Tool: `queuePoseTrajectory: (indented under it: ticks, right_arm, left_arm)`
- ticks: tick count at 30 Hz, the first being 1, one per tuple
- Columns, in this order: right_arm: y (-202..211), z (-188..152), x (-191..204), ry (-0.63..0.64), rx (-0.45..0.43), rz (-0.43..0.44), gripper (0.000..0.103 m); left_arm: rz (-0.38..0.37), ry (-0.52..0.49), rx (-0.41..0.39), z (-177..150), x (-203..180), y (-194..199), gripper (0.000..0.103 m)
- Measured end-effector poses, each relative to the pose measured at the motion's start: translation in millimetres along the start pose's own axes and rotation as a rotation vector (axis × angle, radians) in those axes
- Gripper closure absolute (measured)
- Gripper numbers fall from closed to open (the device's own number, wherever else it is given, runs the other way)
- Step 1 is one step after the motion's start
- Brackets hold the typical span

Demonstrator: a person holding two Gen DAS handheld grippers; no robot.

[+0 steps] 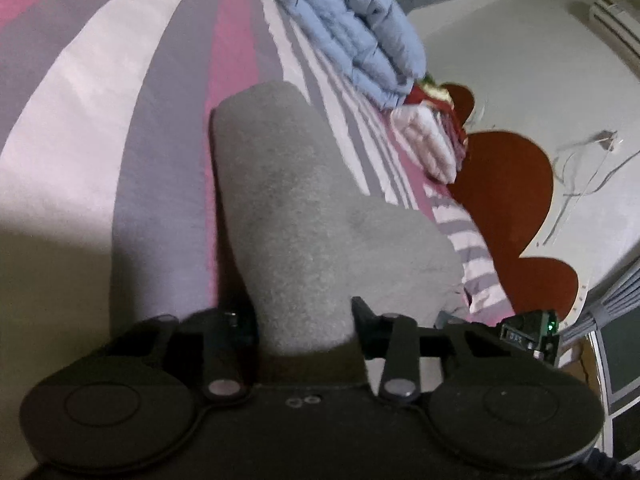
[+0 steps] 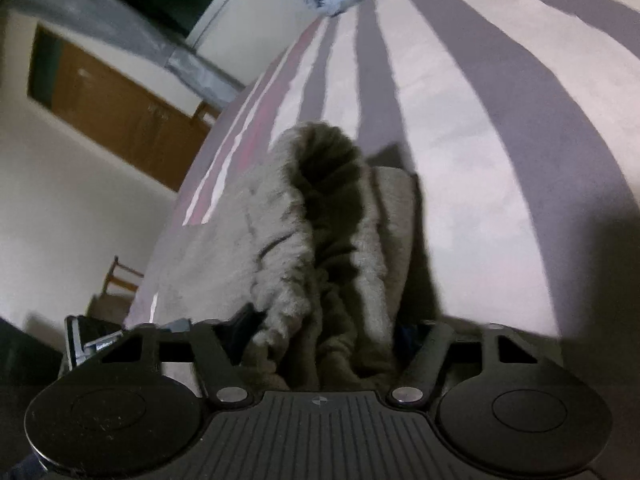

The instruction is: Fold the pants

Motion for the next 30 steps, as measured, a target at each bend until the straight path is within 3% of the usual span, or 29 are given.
queuePoseTrajectory:
  ticks: [3,7,14,16,17,18,19,20,21,24,27,30]
  right_arm:
    - [11,11,9,0.025,-0.030,0.035,0.055]
    - [20,40,26,0.086,-0.075,0.073,0.056]
    - [-11,120,30,0.126,-0.133,0.082,0.056]
    - [-31,134,17,0.113,-0.128,0.058,0.054]
    - [-44,135,5,0.109,-0.111,0.020,0.049]
    - [-61,132,-16,0.107,-0.067,-0.076,0.031]
    - [-79,127,-28,0.108,-0.014,-0.188,0.023]
    - [-88,120,-40,0.135,0.017,-0.235,0.022]
    - [-88,120,-40,0.144,-0.010,-0.213,0.019]
    - [-81,115,-38,0.138,-0.034,-0.209,0.018]
    - [-54,111,-33,0.141,-0.095,-0.222,0.000]
    - [-14,97,-30,0.180,-0.156,-0.264,0.000]
  left_arm:
    - [-0.061,0.041,-0.042,4,-4,11,0.085]
    - [-0.109,0.000,-0.075,25,-29,21,0.085]
    - [-0.069,-0.096,-0.147,116,-60,14,0.086]
    - [-0.003,-0.102,-0.131,137,-47,-1,0.074]
    - [0.100,-0.123,-0.138,145,-32,-12,0.041]
    - [0.274,-0.158,-0.165,151,-12,-20,0.006]
    - [0.433,-0.217,-0.169,151,4,-27,0.007]
    - [0.483,-0.305,-0.155,146,10,-34,0.006]
    - [0.486,-0.345,-0.177,142,9,-34,0.006]
    - [0.469,-0.318,-0.222,137,9,-25,0.005]
    - [0.512,-0.375,-0.309,126,5,-2,0.006]
    - [0.519,-0.389,-0.377,107,-2,29,0.006]
Point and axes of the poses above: each gripper's, at about its wrist camera, not at the fingertips, and y roughly against the way its jaws point, x to its left, z to its top, the point moved 10 cm from there along -y, roughly the way its jaws point, and after that the axes turned 12 degrees about y, right-handed, at the moved point
